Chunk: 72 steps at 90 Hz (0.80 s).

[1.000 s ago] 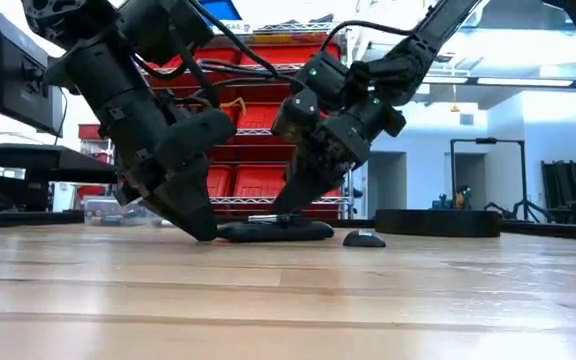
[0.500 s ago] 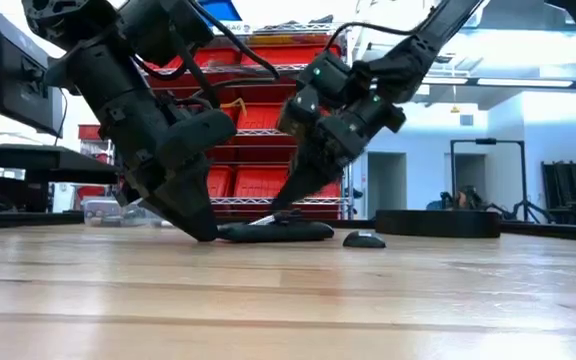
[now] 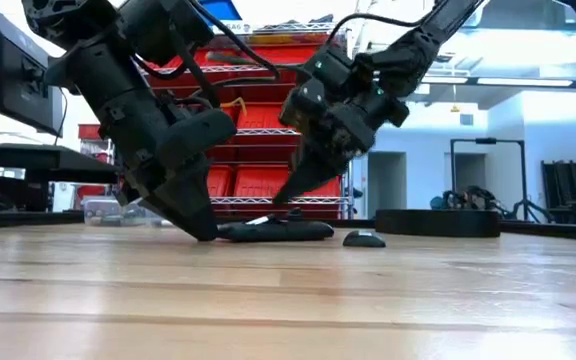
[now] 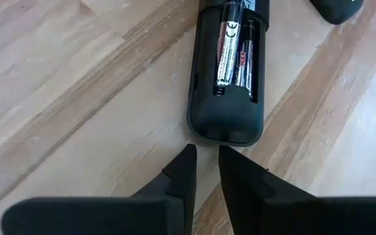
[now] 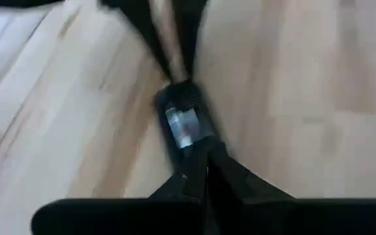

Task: Insert battery
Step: Insert the silver battery into the remote battery compartment

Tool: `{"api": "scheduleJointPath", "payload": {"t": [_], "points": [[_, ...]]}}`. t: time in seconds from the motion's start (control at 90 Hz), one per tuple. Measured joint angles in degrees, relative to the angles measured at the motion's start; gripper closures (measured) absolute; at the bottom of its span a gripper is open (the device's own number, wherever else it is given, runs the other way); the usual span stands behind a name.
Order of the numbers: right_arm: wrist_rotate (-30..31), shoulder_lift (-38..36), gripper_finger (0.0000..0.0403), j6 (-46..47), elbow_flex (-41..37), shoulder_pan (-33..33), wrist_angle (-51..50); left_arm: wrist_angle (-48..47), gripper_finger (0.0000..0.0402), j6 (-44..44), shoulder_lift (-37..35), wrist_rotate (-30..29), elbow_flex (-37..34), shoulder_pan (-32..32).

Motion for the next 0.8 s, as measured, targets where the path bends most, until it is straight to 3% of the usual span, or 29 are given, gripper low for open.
{"api": "scheduleJointPath", "payload": {"t": [0.8], "points": [[0.4, 0.6, 0.0403, 1.5, 0.0, -1.6, 1.3, 0.1, 0.0355, 0.1, 0.0, 0.0, 0.0, 0.0]]}}
